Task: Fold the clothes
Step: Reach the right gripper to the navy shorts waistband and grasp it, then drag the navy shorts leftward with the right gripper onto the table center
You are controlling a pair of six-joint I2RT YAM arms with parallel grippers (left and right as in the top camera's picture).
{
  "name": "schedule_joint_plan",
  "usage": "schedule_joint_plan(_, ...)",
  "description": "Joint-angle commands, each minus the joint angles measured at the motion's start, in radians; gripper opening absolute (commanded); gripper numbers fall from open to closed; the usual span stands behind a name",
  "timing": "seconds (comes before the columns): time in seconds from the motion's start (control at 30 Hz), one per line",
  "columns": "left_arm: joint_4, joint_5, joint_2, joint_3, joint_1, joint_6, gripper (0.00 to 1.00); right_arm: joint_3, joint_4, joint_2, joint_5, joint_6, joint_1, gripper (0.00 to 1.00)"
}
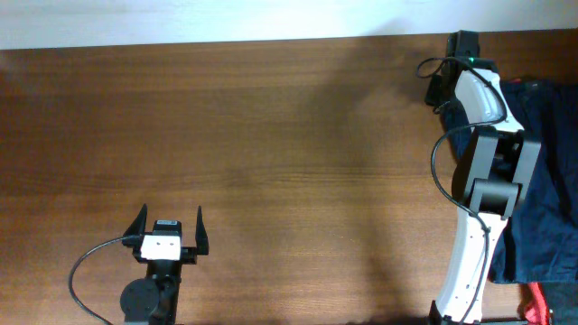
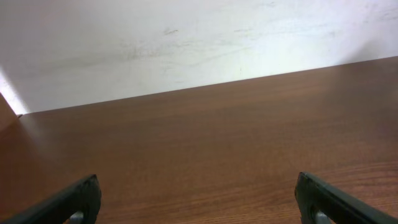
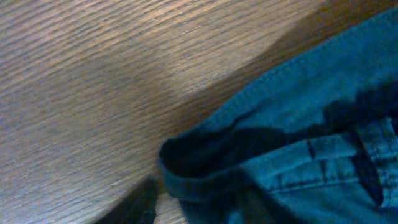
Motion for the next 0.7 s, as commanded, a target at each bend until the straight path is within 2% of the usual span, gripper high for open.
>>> schedule_joint_plan(0.0,-0.004,-0.006,-0.006,-0.003,-0.003,0.013,0.99,-0.013,0.001,0.029,-0.009,0.009,-0.004,0.32)
schedule_joint_plan(0.03,-0.004,-0.006,-0.006,-0.003,-0.003,0.013,0.99,-0.013,0.001,0.029,-0.009,0.009,-0.006,0.28)
schedule_joint_plan(0.07,-0.004,-0.006,-0.006,-0.003,-0.003,0.013,0.99,-0.013,0.001,0.027,-0.009,0.009,-0.009,0.19)
schedule_joint_plan(0.1,-0.004,-0.006,-0.006,-0.003,-0.003,0.013,0.99,-0.013,0.001,0.026,-0.010,0.009,-0.011,0.15)
schedule_joint_plan(0.13,-0.004,-0.006,-0.006,-0.003,-0.003,0.013,0.99,-0.010,0.001,0.019,-0.010,0.010,-0.017,0.04)
schedule_joint_plan(0.33,-0.004,-0.007,-0.006,-0.003,-0.003,0.013,0.99,0.051,-0.054,-0.081,-0.011,0.006,-0.056,0.04)
schedule_joint_plan(0.67,-0.004,-0.007,-0.006,-0.003,-0.003,0.013,0.99,0.075,-0.184,-0.459,-0.012,-0.044,-0.085,0.04)
